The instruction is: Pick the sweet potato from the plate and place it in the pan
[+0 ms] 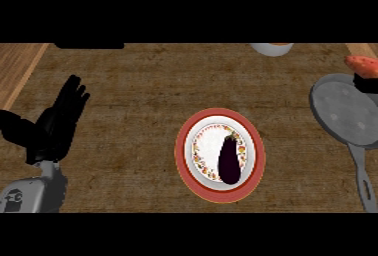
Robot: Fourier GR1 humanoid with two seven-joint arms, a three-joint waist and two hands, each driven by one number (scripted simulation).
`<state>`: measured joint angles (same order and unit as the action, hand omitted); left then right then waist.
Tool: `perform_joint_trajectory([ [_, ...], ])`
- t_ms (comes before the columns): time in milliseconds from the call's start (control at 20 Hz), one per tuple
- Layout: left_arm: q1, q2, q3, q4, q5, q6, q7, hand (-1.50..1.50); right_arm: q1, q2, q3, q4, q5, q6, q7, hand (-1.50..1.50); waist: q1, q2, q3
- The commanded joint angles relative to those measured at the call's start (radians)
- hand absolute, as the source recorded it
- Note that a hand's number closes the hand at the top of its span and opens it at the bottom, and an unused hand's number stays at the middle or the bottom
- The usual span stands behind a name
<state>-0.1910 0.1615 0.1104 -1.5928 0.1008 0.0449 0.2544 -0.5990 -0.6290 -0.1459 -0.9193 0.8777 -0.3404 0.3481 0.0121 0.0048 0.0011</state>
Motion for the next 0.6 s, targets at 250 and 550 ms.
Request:
perform_joint_trajectory([
  [250, -0.009, 0.005, 0.003, -0.018, 0.032, -0.029, 0.031, 0.0, -0.087, 0.015, -0.106, 0.448, -0.068, -0.17, -0.354, 1.5, 0.031, 0.01, 0.002],
  [550, 0.005, -0.017, -0.01, 0.007, -0.012, -0.001, -0.032, 0.0, -0.093, -0.021, -0.215, 0.601, -0.148, -0.128, -0.31, -1.5, 0.025, 0.012, 0.003],
])
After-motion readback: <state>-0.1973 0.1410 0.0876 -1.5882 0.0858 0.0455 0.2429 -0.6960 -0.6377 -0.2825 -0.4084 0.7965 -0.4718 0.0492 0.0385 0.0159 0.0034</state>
